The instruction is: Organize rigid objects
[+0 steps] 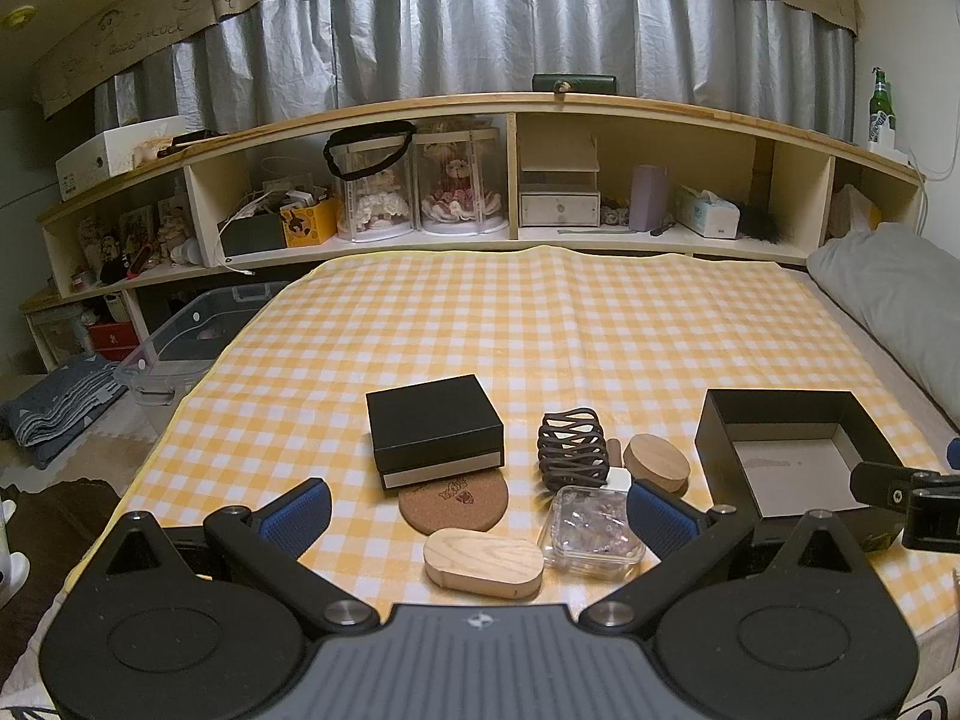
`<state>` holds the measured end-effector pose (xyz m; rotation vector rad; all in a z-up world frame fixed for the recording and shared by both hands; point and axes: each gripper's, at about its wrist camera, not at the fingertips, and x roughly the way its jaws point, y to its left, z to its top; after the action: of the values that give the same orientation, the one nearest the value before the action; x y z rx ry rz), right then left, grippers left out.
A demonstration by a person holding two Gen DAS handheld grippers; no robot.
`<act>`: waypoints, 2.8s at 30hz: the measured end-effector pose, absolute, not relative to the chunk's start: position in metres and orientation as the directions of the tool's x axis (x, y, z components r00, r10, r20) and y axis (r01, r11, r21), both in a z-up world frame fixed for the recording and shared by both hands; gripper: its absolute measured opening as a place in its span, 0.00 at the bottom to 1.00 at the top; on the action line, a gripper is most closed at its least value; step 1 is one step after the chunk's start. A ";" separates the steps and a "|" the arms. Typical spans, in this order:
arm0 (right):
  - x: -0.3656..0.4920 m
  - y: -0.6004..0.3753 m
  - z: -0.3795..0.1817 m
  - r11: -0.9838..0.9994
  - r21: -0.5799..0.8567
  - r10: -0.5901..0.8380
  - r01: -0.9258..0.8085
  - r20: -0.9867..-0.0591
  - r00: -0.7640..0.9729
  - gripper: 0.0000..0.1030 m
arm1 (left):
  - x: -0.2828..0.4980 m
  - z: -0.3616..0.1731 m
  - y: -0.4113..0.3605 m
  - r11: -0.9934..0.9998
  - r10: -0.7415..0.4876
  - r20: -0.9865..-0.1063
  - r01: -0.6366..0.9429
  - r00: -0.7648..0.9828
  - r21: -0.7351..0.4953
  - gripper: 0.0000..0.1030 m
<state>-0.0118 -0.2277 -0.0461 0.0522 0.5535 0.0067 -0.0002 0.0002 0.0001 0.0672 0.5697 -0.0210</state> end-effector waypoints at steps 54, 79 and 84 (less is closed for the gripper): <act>0.069 -0.305 -0.025 0.976 0.011 -0.178 0.219 -0.542 0.821 1.00 | 0.097 0.022 0.009 0.997 -0.038 -0.580 0.072 0.814 0.036 1.00; 0.149 -0.398 -0.124 0.946 0.123 -0.057 0.299 -0.847 0.528 0.11 | 0.169 -0.088 -0.005 0.933 -0.100 -0.897 0.353 0.430 0.065 1.00; 0.163 -0.388 -0.126 0.961 0.052 -0.098 0.271 -0.854 0.511 0.04 | 0.175 -0.101 -0.009 0.918 -0.085 -0.912 0.387 0.400 0.084 1.00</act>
<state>0.1627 -0.3883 -0.1262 0.1884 1.0119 -0.2235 0.1749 -0.0086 -0.1007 0.3035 1.1237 -0.3039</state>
